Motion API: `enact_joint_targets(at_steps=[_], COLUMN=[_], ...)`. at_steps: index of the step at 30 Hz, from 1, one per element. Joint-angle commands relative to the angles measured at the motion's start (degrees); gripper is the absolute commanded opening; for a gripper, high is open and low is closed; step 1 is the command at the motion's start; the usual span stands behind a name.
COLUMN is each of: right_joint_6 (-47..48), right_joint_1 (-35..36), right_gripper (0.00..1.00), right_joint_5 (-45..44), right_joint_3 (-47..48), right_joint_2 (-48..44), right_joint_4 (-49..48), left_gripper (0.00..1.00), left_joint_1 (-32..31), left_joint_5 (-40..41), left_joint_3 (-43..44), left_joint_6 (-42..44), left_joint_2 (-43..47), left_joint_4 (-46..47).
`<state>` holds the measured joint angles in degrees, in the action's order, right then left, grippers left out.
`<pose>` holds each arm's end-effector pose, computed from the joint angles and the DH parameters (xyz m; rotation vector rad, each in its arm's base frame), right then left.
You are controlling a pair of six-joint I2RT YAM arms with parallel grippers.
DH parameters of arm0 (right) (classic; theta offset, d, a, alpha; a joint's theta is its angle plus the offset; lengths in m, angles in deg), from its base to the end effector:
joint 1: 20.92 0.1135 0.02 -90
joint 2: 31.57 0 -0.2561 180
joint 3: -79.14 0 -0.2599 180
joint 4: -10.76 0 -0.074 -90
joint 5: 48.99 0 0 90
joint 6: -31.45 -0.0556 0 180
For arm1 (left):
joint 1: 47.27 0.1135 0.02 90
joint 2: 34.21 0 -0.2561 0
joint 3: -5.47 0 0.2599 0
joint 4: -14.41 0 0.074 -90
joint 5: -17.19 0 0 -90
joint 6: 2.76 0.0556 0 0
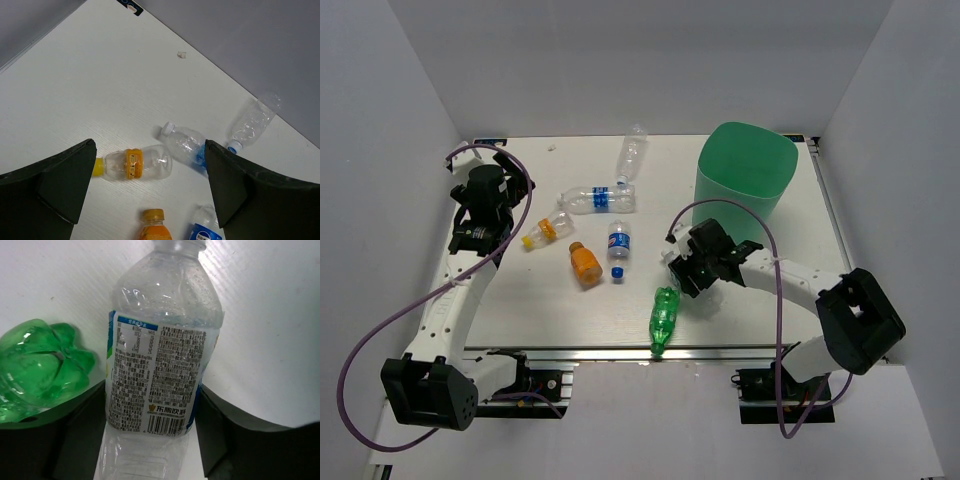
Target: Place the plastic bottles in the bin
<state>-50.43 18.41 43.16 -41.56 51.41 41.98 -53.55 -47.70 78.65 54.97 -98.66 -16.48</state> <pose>0.2317 0.1925 0.1573 -1.0394 2.3273 0.2629 0.2825 -0.0074 0.3371 -0.7039 1.7857 -0.0223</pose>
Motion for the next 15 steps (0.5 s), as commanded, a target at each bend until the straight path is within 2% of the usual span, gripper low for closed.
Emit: enact_joint_targets(at_steps=[1,7,11,15], right_joint_6=[2.0,1.1,1.7,1.0], right_joint_1=[-0.8,-0.8,-0.8,-0.8], right_gripper=[0.62,0.42,0.40,0.40], right_joint_5=[0.6,0.1,3.8,11.5], right_joint_3=[0.8,5.5,12.5,23.5], right_joint_2=[0.6,-5.5,-9.9,-11.3], right_joint_4=[-1.8,-1.6,-0.9,1.5], left_gripper=[0.98,0.98,0.98,0.98], left_joint_1=[0.0,0.0,0.0,0.0], left_joint_5=[1.0,0.7,0.7,-0.3], left_joint_3=[-0.1,-0.6,-0.8,-1.3], left_joint_6=[0.7,1.0,1.2,0.8], left_joint_2=[-0.1,-0.2,-0.2,0.1], left_joint_4=[0.0,0.8,0.7,0.9])
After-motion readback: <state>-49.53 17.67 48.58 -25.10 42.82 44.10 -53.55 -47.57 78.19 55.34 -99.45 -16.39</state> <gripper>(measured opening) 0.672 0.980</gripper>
